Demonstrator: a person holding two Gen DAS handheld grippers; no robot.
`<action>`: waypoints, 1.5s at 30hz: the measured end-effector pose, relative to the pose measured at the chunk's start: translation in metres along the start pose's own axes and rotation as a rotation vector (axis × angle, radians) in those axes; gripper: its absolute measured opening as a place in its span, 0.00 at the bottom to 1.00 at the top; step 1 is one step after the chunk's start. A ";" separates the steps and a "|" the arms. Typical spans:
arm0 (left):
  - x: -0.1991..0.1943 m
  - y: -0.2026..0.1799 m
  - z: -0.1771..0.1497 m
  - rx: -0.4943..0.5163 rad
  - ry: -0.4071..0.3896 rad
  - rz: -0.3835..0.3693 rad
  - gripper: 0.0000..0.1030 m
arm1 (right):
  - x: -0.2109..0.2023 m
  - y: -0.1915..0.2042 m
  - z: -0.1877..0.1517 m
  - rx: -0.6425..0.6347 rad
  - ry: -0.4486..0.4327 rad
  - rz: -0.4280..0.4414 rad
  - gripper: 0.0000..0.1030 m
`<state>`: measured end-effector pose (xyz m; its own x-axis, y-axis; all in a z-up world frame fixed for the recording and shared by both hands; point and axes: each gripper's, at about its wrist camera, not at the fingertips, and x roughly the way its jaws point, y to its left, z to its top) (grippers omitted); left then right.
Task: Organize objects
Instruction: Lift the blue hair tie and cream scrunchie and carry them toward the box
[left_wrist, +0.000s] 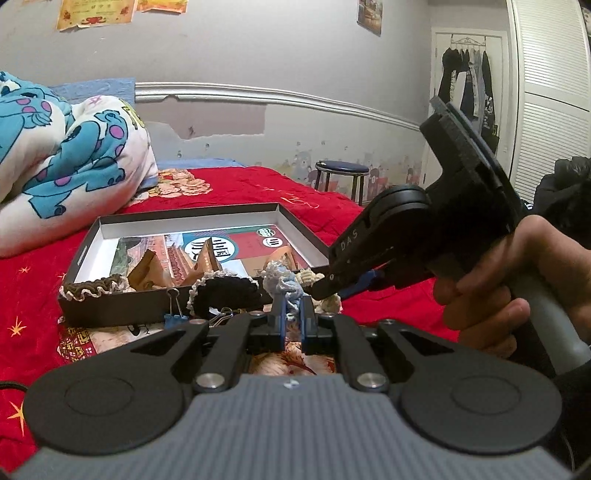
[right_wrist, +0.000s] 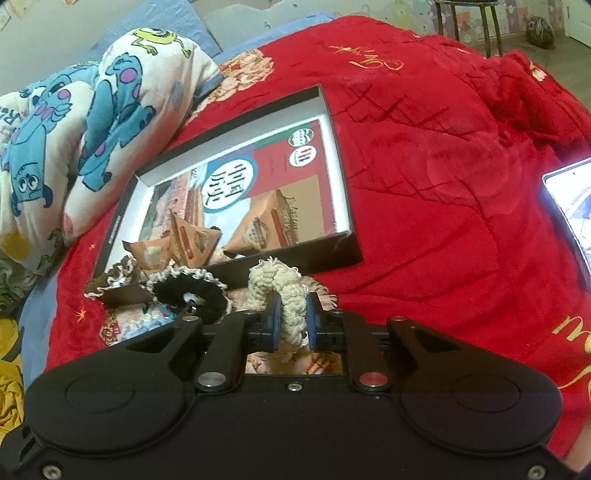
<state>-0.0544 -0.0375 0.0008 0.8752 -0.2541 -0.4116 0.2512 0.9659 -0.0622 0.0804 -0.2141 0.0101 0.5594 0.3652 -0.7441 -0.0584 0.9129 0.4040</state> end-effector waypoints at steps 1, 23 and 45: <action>0.000 0.000 0.000 0.000 0.002 0.001 0.09 | -0.001 0.001 0.000 0.000 -0.002 0.004 0.13; -0.009 0.024 0.013 -0.132 -0.032 0.035 0.09 | -0.019 0.008 0.015 0.058 -0.076 0.095 0.13; -0.025 0.052 0.031 -0.139 -0.149 0.169 0.09 | -0.017 0.030 0.023 0.060 -0.100 0.134 0.13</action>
<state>-0.0502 0.0172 0.0356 0.9539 -0.0833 -0.2885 0.0463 0.9901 -0.1328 0.0880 -0.1972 0.0473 0.6298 0.4599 -0.6260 -0.0900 0.8437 0.5292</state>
